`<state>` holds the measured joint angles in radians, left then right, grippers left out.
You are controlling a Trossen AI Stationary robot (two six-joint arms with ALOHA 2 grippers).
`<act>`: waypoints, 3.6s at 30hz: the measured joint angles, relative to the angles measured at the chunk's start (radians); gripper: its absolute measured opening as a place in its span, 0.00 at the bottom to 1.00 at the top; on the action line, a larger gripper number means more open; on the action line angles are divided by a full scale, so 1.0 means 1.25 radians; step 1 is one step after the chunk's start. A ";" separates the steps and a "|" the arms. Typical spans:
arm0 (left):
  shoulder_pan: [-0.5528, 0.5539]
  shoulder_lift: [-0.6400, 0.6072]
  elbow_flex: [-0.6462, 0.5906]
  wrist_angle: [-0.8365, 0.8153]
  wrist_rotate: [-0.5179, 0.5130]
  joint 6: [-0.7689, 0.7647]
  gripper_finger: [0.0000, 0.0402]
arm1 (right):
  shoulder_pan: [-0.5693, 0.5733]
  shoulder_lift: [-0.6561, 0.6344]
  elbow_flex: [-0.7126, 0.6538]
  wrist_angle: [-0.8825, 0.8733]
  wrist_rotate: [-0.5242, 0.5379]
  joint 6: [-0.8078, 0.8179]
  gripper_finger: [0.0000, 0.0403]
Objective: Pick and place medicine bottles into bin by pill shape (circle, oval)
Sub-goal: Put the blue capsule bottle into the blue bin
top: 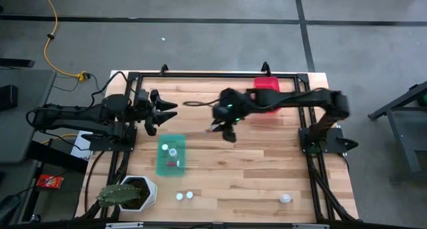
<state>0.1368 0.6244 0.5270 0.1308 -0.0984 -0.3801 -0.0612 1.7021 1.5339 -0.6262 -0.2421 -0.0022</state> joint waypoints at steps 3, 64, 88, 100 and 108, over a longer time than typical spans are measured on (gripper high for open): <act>0.000 0.031 0.000 -0.002 -0.007 0.011 0.44 | -0.004 -0.098 -0.090 0.020 0.052 0.051 0.27; 0.000 0.736 0.357 -0.041 0.198 0.132 0.27 | 0.007 -0.122 -0.175 0.056 0.023 -0.020 0.27; 0.020 0.728 0.356 -0.048 0.197 0.140 0.24 | 0.001 -0.150 -0.175 0.055 0.091 0.022 0.53; 0.072 0.519 0.356 -0.381 0.197 0.188 0.24 | -0.092 -0.284 -0.175 -0.016 0.177 0.016 0.61; -0.036 0.295 0.356 -0.757 0.202 0.117 0.24 | -0.133 -0.299 -0.175 -0.024 0.180 0.017 0.61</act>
<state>0.0912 0.9934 0.9722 -0.8151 0.1536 -0.2337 -0.2273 1.3281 1.3153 -0.6560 -0.0175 0.0185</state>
